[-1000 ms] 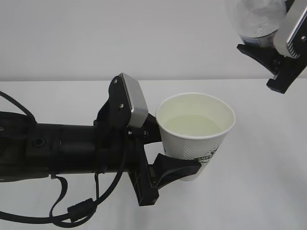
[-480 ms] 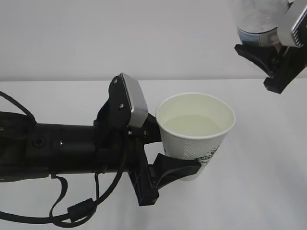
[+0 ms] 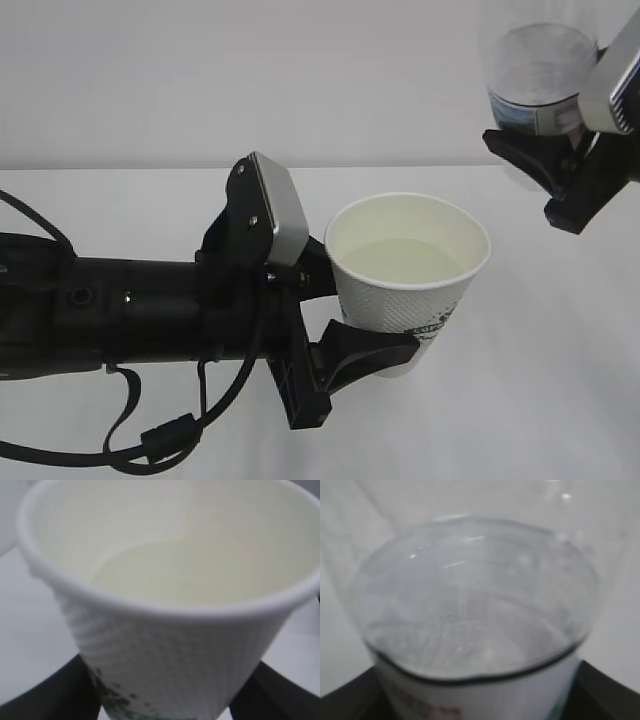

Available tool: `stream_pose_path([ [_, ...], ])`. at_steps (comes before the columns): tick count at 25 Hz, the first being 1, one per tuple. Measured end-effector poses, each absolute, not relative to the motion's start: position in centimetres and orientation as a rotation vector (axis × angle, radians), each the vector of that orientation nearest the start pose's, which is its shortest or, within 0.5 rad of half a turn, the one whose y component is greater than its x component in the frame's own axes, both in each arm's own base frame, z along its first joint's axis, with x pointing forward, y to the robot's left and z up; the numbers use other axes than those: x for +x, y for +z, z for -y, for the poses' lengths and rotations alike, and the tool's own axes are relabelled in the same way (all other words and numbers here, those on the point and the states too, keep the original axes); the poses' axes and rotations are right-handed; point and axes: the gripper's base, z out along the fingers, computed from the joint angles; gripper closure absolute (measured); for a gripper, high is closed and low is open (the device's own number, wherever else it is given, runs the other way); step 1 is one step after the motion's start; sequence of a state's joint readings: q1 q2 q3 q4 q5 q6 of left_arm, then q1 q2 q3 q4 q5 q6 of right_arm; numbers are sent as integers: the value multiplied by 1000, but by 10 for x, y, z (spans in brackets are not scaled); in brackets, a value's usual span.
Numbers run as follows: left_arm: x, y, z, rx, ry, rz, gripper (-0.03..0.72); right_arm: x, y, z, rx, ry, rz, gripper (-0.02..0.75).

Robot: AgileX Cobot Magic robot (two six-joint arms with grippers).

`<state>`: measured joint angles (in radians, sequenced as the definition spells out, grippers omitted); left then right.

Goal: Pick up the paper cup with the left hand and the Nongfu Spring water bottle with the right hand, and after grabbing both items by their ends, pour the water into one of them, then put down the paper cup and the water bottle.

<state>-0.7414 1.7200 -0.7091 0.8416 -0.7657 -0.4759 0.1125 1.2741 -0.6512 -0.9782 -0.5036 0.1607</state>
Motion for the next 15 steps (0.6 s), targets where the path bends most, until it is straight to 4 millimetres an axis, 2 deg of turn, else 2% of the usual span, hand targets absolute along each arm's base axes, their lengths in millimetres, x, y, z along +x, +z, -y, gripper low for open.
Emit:
stream_pose_path([
  [7,206,183,252,1214,-878,-1553,188,247,256,-63,-845,19,-1555,216],
  [15,206,183,252,1213,-883,-1548,188,238,237,-53,-646,51,-1643,216],
])
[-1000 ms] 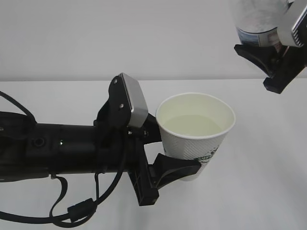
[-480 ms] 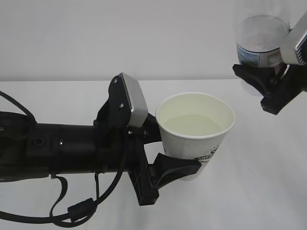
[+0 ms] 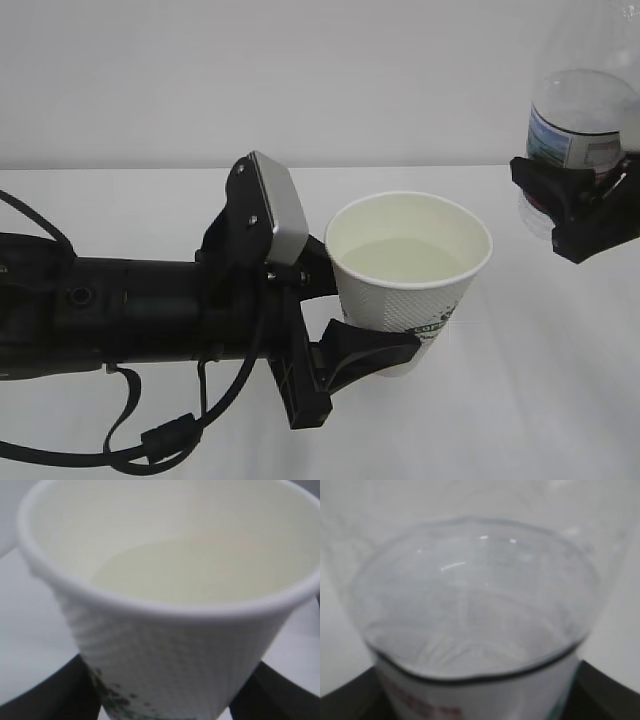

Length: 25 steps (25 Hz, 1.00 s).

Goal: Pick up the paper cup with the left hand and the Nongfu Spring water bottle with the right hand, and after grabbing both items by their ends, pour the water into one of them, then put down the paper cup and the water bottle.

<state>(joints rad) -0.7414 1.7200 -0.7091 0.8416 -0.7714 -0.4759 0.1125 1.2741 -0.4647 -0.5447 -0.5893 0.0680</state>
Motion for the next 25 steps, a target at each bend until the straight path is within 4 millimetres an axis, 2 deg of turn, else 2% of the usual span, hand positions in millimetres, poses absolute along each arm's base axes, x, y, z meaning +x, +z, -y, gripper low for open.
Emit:
stream_pose_path([
  [13,205,183,252,1213,-884,-1546,188,230,223,-41,-421,60,-1703,216],
  [20,205,183,252,1212,-885,-1547,188,231,223,-38,-352,65,-1712,216],
  [25,205,183,252,1212,-886,-1545,188,235,216,-36,-311,64,-1741,216],
])
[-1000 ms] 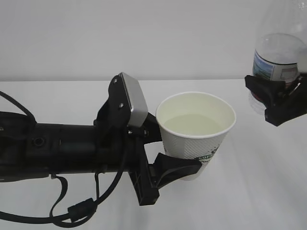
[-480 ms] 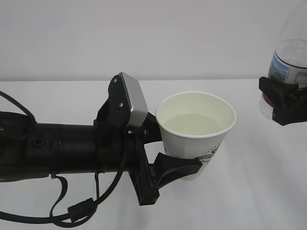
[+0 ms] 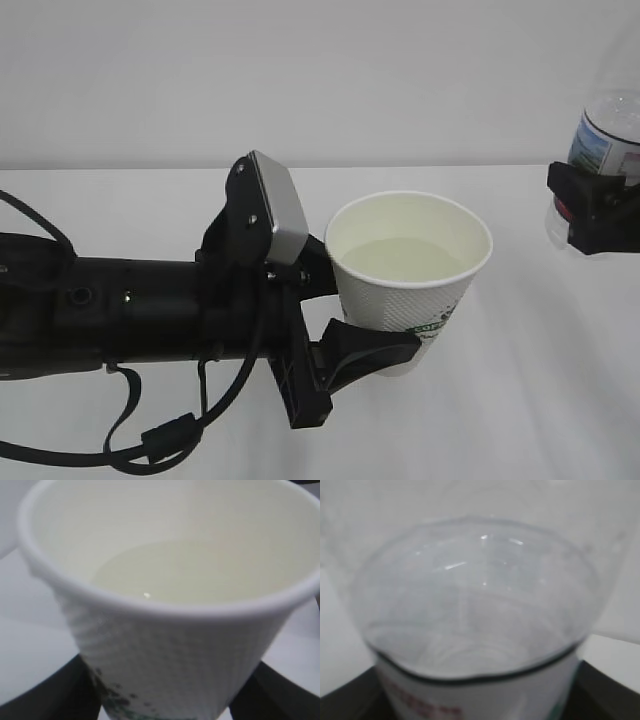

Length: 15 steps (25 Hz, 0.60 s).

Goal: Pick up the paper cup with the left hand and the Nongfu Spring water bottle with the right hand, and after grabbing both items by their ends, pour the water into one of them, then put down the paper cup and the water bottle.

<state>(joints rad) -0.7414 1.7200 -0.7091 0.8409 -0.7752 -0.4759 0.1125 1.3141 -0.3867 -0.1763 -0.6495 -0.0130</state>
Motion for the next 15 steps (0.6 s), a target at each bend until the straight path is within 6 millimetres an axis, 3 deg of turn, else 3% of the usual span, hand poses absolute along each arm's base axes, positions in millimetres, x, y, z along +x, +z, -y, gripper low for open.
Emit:
stream_pose_path([
  [15,215,188,251,1060,-848,-1570,188,244,208,-36,-265,79,-1705,216],
])
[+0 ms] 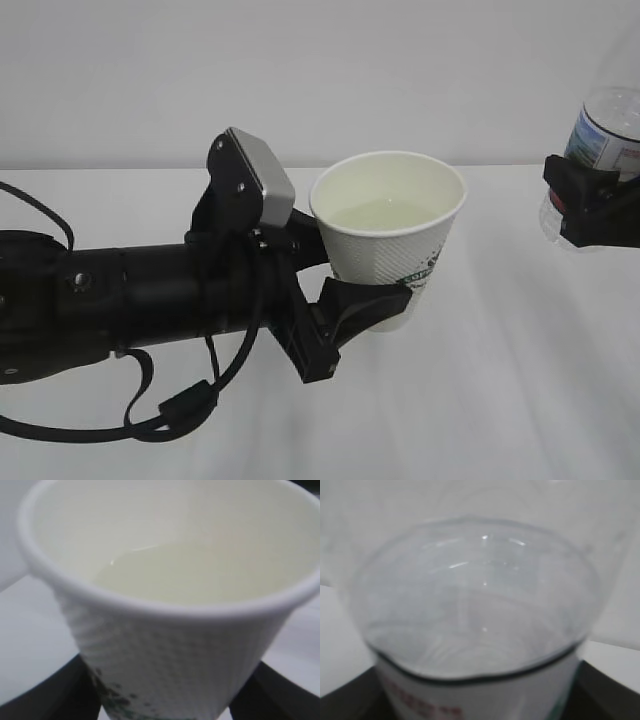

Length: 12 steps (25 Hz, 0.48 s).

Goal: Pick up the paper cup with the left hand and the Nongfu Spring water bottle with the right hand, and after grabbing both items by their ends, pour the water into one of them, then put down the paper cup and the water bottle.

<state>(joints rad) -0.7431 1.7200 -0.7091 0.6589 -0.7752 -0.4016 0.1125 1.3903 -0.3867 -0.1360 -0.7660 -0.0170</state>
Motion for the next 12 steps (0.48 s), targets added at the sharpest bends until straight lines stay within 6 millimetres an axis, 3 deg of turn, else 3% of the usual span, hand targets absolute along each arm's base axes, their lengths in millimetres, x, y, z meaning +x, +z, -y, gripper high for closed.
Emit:
stream_pose_path([
  [12,250,190,220,876,-728,-1621,188,245,208,-36,-268,77,-1705,216],
])
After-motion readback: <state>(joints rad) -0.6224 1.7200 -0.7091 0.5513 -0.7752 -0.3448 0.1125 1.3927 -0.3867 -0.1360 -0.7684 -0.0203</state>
